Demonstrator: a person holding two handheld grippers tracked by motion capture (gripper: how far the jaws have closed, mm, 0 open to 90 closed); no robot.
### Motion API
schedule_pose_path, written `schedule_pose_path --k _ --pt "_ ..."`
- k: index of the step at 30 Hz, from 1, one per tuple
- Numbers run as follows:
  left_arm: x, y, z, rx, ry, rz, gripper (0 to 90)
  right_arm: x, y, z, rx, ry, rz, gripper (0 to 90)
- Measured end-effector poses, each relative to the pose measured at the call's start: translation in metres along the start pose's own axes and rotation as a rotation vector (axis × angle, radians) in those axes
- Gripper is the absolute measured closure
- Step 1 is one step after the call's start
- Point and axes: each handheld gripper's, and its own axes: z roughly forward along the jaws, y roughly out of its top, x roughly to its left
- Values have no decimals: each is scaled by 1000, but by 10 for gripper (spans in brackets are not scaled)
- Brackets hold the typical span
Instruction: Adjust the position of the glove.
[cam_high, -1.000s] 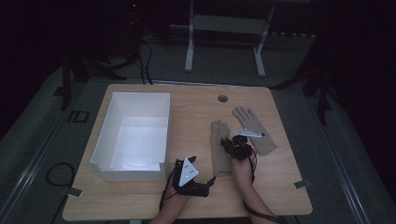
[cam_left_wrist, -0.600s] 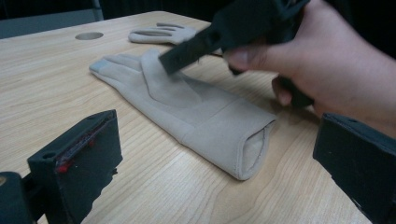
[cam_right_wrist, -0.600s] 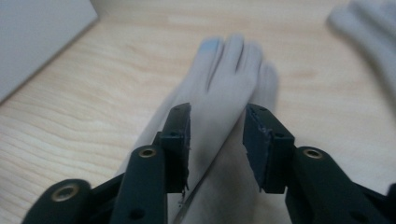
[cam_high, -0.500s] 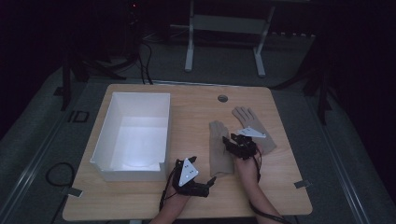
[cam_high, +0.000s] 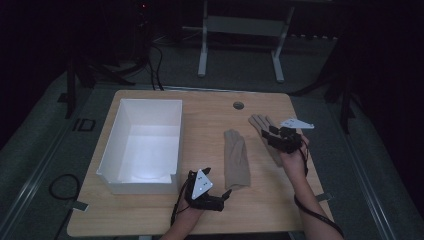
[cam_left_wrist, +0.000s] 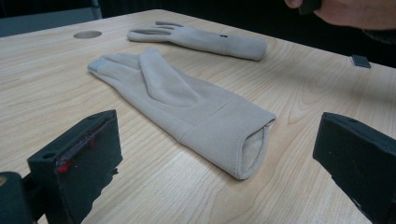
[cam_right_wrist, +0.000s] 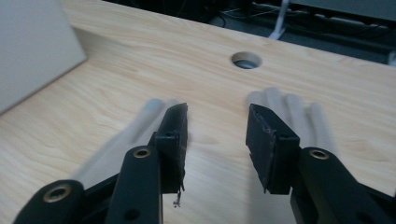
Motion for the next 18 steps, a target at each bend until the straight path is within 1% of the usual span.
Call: schedule_pose_path --k 2,3,4,5,6,7,8,9,10,11,12,16,18 --pt "0 0 0 0 0 1 14 -11 0 0 25 -14 -11 594" --pt "0 0 0 1 0 0 14 -20 -2 2 44 -24 -21 593" --pt "0 0 0 1 0 0 14 -20 -2 2 44 -24 -21 593" --pt "0 0 0 1 0 -2 15 -29 -5 5 55 -21 -28 587" --pt "0 0 0 1 0 -2 14 -29 -5 5 55 -21 -28 587" --pt "0 0 0 2 1 -1 14 -32 -5 6 65 -18 -27 586" --pt "0 0 0 2 1 0 15 -38 -5 9 78 -2 -17 580" --pt "0 0 0 2 1 0 14 -45 -4 12 81 0 -8 577" --pt "0 0 0 2 1 0 14 -45 -4 12 81 0 -8 577" --pt "0 0 0 2 0 -1 14 -47 -3 13 79 10 1 575" --pt "1 0 0 1 -1 -2 14 -49 -2 16 76 9 -2 571" --pt "1 0 0 1 -3 -2 14 -54 -2 26 102 5 -34 544" --pt "1 0 0 1 -2 -2 14 -57 -5 33 112 20 -40 542"
